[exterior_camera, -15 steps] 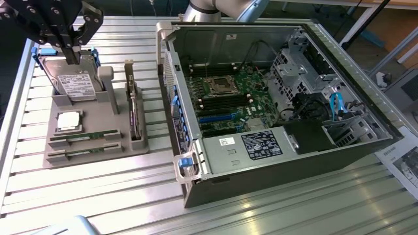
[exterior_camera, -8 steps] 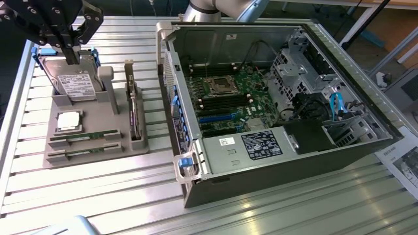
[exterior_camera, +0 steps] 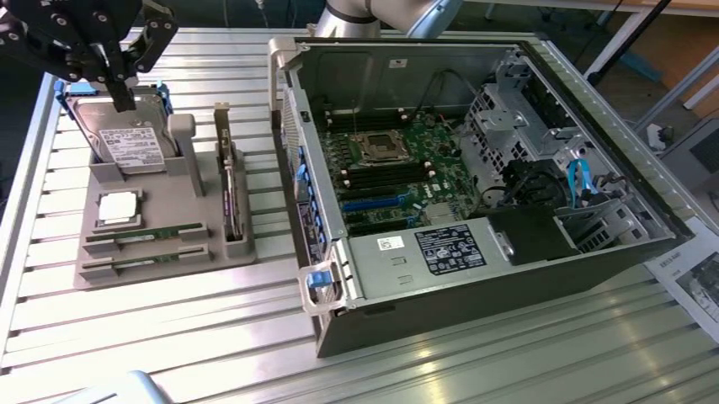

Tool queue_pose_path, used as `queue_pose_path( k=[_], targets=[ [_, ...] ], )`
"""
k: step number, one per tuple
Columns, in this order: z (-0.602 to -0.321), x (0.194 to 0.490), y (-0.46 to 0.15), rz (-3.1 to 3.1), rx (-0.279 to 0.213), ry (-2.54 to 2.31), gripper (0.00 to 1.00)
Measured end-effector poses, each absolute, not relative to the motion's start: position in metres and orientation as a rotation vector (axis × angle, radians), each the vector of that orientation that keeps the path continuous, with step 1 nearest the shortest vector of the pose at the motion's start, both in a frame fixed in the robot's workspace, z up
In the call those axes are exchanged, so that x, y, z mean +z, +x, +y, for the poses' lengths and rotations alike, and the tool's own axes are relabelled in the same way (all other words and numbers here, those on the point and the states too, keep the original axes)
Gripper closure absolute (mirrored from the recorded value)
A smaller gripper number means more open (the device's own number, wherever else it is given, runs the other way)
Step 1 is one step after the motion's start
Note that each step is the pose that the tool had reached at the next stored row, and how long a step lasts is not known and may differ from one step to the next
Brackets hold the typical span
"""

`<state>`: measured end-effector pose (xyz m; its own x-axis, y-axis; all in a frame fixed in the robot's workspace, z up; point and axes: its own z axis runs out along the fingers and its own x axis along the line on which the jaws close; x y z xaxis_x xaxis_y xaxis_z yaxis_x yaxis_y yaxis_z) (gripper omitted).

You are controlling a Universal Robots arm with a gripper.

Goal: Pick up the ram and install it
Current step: 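Pick up the ram and move it above insertion slot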

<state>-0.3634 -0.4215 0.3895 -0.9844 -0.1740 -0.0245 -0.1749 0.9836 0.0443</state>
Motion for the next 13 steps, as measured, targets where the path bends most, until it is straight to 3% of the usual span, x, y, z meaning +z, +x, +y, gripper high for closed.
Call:
queue_pose_path(
  k=[13],
  targets=[
    [-0.4215, 0.3892, -0.3621, 3.065, 0.076, -0.611, 0.9]
  ],
)
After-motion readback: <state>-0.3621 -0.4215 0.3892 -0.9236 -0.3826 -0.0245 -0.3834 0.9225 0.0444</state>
